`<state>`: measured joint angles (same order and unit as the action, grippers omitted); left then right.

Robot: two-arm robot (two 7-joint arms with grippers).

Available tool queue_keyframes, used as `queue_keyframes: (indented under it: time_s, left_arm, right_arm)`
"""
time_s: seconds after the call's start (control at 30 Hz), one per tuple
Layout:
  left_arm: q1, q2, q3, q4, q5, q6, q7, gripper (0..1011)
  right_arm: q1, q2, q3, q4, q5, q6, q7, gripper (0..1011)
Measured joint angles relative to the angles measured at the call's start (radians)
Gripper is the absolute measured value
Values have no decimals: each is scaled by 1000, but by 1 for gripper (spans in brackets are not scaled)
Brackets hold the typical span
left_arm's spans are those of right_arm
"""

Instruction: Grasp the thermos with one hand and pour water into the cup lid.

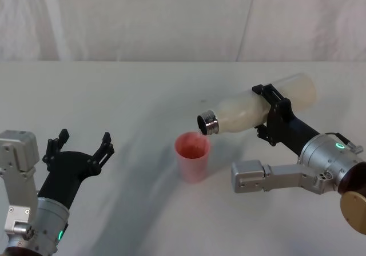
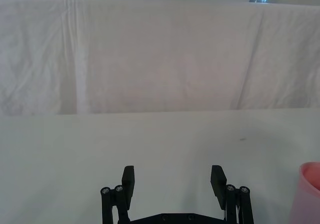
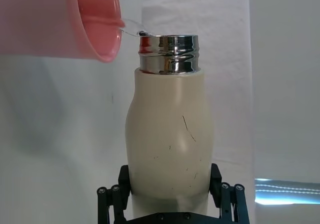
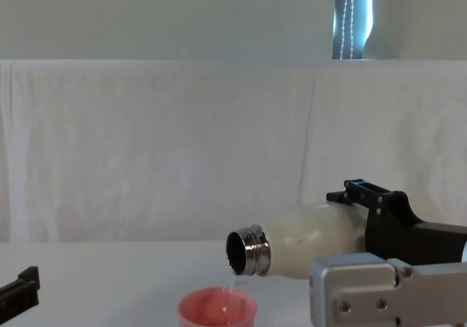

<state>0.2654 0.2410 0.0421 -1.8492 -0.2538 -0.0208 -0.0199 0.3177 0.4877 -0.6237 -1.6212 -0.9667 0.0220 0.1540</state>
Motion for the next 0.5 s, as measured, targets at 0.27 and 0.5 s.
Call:
queue_keyframes:
  time_s: [0.27,0.5]
  left_arm:
    - [0,0,0,0,0,0,0,1001]
    - [0,0,0,0,0,0,0,1001]
  right_arm:
    - [-22,-11,13,-3,42,-15,-13,951]
    - [-38,-19,24,-7,65,-23,-21,951]
